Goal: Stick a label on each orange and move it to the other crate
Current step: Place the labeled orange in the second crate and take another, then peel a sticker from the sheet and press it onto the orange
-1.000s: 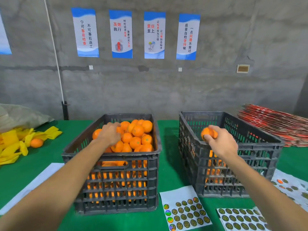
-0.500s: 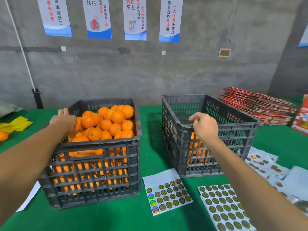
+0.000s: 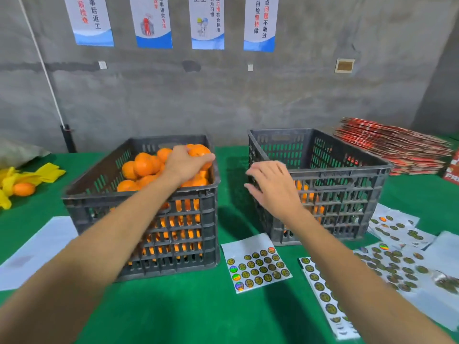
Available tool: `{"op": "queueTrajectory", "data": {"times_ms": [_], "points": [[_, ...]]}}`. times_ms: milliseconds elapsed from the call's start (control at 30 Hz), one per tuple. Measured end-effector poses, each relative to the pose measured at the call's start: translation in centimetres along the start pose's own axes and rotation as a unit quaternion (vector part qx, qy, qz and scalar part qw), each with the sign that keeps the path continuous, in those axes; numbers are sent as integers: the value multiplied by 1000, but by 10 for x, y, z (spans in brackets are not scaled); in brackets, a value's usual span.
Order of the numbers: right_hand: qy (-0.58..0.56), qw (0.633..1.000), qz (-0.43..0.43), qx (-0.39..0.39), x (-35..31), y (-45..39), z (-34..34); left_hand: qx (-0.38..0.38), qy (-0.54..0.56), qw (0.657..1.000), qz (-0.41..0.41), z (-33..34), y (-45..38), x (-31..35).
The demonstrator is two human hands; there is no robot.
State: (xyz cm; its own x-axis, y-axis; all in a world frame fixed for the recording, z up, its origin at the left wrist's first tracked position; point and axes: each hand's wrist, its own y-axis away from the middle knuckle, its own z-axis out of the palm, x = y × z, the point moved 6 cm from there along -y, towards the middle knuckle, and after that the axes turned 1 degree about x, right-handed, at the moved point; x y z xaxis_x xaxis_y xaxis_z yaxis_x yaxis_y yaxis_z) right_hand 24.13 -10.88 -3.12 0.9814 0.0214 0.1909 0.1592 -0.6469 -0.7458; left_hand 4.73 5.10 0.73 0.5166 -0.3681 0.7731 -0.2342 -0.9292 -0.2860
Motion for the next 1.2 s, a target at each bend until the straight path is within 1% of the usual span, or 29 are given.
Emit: {"op": "queueTrajectory", "data": {"times_ms": [33, 67, 100, 133, 200, 233, 267, 333, 433, 633, 767, 833, 1000, 1033, 1100, 1133, 1167, 1200], "points": [[-12, 1000, -19, -19, -15, 3, 10, -3, 9, 1000, -5, 10, 1, -2], [-38, 997, -14, -58, -25, 6, 22, 1, 14, 1000, -16, 14, 1, -4], [-75, 989, 17, -126, -31, 12, 37, 11, 12, 999, -28, 12, -1, -7], [-126, 967, 70, -213, -36, 21, 53, 25, 5, 999, -38, 7, -3, -9], [-225, 883, 174, -373, -46, 50, 83, 59, 0, 997, -43, -3, -4, -14], [-241, 851, 196, -423, -52, 65, 95, 72, -2, 997, -36, -5, -3, -14], [-237, 834, 197, -459, -59, 79, 103, 78, -9, 997, -26, -6, -1, -12], [-220, 820, 189, -494, -73, 102, 116, 82, -37, 996, 0, -3, 3, -8], [-224, 830, 200, -469, -78, 115, 122, 82, -68, 994, 19, 2, 3, -6], [-234, 844, 214, -433, -82, 123, 124, 91, -64, 993, 30, 4, 2, -8], [-264, 833, 244, -421, -80, 123, 124, 98, -56, 993, 32, 1, 6, -8], [-268, 833, 248, -416, -81, 123, 123, 102, -54, 993, 33, 0, 7, -8], [-234, 867, 221, -380, -89, 124, 121, 95, -30, 993, 55, 1, 9, -3], [-241, 866, 231, -371, -87, 122, 121, 91, -23, 993, 65, 2, 10, -1], [-300, 840, 294, -344, -78, 118, 119, 83, -23, 993, 85, 2, 13, 2], [-335, 823, 332, -315, -72, 113, 115, 77, -25, 992, 93, 2, 14, 4], [-362, 813, 368, -269, -64, 105, 110, 68, -26, 992, 100, 2, 15, 6], [-372, 813, 397, -207, -54, 94, 100, 58, -24, 992, 108, 2, 16, 8]]}}
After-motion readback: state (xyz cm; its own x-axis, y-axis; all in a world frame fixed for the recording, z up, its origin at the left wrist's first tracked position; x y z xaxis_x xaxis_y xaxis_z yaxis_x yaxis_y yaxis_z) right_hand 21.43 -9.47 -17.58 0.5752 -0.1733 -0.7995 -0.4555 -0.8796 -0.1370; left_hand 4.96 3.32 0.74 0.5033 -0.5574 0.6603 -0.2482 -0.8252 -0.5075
